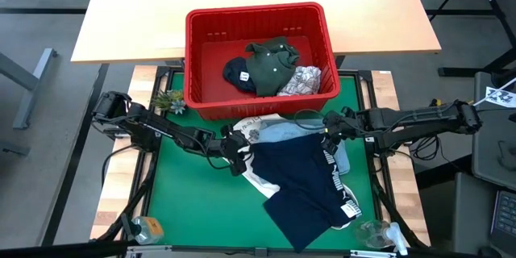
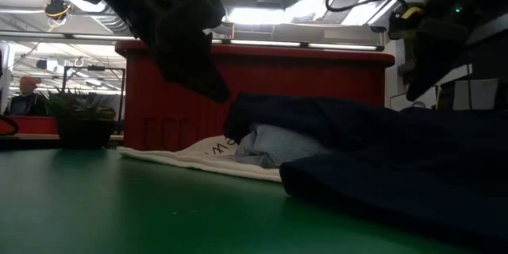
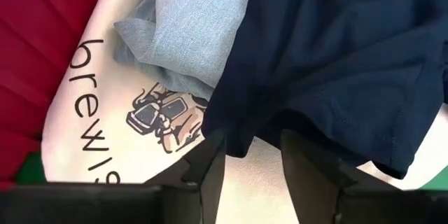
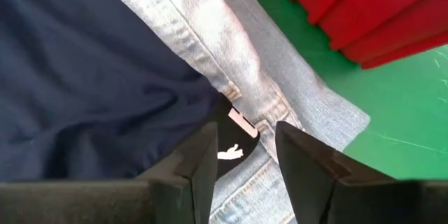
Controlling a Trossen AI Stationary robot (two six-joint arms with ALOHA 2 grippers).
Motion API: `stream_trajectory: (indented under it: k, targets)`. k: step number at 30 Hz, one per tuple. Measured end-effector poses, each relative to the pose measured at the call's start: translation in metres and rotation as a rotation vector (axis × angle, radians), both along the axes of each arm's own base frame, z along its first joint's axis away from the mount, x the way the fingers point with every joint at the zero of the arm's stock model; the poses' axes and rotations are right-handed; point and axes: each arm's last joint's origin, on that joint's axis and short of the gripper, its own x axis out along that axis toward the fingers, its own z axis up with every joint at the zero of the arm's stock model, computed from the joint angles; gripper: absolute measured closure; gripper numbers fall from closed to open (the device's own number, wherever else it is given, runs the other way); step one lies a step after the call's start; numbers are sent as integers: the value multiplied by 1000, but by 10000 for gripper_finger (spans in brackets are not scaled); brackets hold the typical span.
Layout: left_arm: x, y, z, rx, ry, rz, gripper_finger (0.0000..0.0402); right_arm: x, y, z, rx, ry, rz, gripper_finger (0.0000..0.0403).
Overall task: Fold laundry
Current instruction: Fold the dark blue boxer
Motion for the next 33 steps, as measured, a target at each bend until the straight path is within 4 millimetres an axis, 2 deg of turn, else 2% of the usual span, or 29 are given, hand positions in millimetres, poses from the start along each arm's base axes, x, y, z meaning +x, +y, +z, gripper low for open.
stream_trajectory:
  k: [7, 14, 17, 23, 33]
  targets:
    - [1, 0, 0, -1, -7, 0, 253, 0, 0, 0, 0, 0, 0, 242]
    - [1, 0, 0, -1, -7, 0, 260, 1, 0, 0, 0, -5, 1, 176]
    - [1, 0, 0, -1, -7, 0, 259, 1, 0, 0, -26, 6, 56, 159]
    - [1, 0, 0, -1, -7, 0, 258, 2, 2, -9, -27, 35, 187, 155]
    - [1, 0, 1, -2, -15, -1, 263, 15, -8, -29, -56, 128, 187, 155]
